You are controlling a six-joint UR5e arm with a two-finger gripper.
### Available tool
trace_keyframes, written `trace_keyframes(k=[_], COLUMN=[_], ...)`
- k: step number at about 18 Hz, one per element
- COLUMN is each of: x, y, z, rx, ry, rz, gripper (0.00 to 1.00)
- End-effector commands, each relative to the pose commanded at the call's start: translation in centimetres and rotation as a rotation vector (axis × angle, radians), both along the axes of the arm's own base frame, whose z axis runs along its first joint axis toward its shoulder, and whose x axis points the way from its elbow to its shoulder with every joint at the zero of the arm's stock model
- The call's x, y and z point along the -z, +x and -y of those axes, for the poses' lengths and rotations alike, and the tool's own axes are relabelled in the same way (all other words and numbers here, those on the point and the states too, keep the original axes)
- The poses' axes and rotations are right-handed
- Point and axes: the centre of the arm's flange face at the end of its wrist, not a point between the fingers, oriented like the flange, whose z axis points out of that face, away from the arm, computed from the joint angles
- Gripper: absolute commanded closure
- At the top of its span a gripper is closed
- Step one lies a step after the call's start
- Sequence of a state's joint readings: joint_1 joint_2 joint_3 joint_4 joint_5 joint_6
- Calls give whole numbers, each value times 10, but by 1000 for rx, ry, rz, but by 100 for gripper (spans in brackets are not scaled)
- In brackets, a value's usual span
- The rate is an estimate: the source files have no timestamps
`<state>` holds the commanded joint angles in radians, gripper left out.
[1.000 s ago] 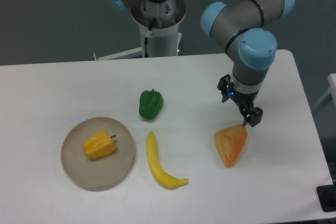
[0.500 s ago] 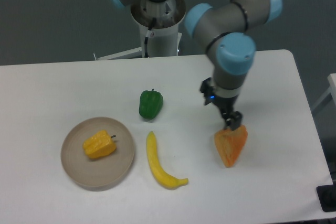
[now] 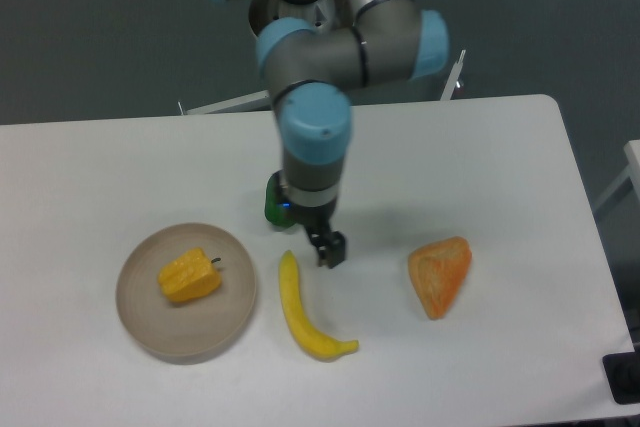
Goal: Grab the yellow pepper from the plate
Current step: 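Move the gripper over the plate above the yellow pepper, then lower the gripper onto the yellow pepper and close on it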
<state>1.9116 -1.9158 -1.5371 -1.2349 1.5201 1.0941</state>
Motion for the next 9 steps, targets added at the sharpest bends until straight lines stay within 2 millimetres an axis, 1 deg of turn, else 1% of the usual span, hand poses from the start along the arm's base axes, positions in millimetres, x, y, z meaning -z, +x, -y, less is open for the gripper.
trace_keyframes(k=[1,2,5,8,9], x=[4,8,19,27,32], y=[8,25,59,83,95], z=[-4,-11,-20,-26,-26], rx=[-5,-6,-14,-3,3], ry=[8,27,38,47,40], rz=[-2,-7,-6,-6,-5], gripper=[0,0,0,0,0])
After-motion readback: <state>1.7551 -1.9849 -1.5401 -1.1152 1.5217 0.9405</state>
